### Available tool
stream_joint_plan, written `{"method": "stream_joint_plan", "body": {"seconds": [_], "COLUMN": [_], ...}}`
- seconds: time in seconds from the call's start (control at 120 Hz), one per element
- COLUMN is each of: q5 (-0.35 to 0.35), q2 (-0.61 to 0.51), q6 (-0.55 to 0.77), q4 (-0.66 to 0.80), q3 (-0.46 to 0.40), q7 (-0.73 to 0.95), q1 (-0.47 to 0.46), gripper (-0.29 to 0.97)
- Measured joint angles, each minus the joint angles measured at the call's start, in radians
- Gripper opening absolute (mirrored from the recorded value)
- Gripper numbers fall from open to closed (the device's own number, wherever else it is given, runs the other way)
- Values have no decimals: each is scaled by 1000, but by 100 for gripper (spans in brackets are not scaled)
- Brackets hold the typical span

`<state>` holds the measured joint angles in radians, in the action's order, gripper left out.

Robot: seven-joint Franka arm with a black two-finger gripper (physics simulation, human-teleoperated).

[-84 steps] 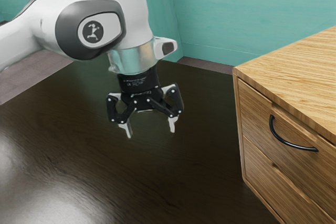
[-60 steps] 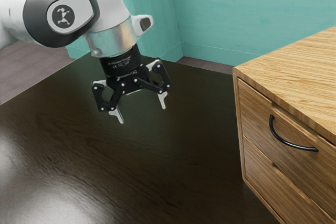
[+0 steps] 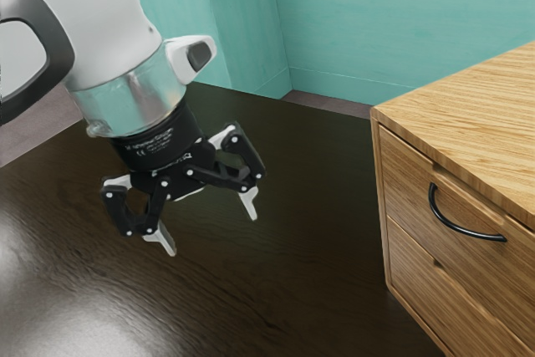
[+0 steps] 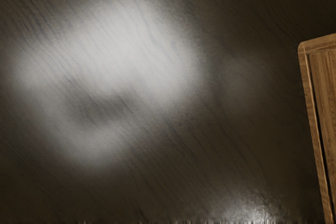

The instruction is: Pull the drawer handle with one arm to open the drawer

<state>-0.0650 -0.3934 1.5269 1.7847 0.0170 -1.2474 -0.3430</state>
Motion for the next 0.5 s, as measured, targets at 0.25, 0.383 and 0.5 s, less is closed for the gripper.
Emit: {"method": "stream_joint_plan", "body": {"seconds": [0.25,0.383,0.5], "q5": [-83,-98,-104], "q2": [115,125,161], "q6": [151,193,225], "q4": [-94,-100,-116], "q3": [-180,-136,-132], "q7": [-75,-104,-124], "q1": [26,-73,-75], "gripper": [68,68,68]}}
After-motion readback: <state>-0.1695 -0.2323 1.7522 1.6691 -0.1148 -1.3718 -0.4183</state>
